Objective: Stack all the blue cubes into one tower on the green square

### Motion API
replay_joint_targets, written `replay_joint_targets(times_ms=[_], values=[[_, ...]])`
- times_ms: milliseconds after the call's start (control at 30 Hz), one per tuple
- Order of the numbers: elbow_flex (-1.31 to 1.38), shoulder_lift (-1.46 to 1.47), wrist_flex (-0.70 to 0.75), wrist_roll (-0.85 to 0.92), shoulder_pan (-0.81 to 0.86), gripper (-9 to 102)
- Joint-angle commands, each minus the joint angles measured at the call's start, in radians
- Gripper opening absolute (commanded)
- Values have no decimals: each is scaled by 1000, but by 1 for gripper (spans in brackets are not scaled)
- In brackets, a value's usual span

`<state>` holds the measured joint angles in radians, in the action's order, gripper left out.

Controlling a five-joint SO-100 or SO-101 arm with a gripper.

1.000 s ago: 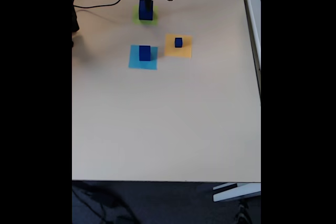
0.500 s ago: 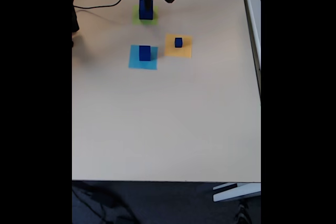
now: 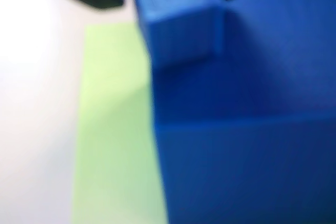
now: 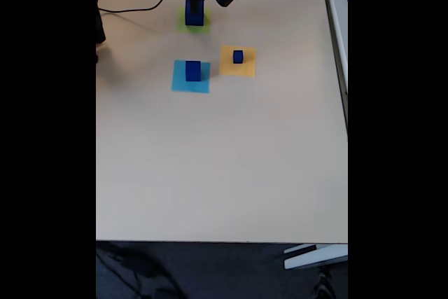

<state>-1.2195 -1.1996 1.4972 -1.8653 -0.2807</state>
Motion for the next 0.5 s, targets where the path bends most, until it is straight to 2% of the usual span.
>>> replay_joint_targets(times_ms=[0, 467], values=[[-3, -101, 9, 9, 14, 5], [17, -101, 11, 32, 26, 7]])
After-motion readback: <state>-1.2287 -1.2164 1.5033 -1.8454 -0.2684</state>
